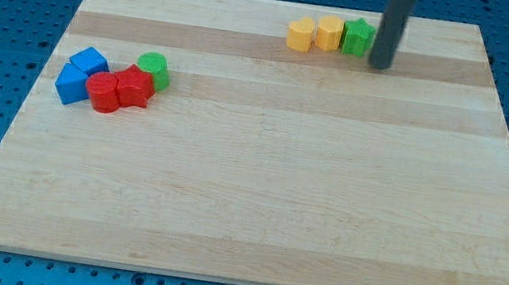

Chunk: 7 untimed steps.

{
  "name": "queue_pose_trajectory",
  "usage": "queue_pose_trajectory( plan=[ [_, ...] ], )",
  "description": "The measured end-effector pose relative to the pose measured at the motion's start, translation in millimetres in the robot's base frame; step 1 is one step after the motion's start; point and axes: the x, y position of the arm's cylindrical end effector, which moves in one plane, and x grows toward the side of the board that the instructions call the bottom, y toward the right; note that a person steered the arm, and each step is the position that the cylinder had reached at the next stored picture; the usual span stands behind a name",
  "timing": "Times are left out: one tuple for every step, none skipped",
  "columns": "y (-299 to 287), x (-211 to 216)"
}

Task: Push the green star along with the yellow blocks to the left side

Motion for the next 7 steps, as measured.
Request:
queue_pose_trajectory(
  plan=[
    [19.3, -27.1],
    [18.6, -50.1],
    [-10.2, -49.2],
    [-35.1, -43.0],
    [-52.5, -36.4],
    [-70.3, -27.5],
    [-89.4, -21.5]
  ],
)
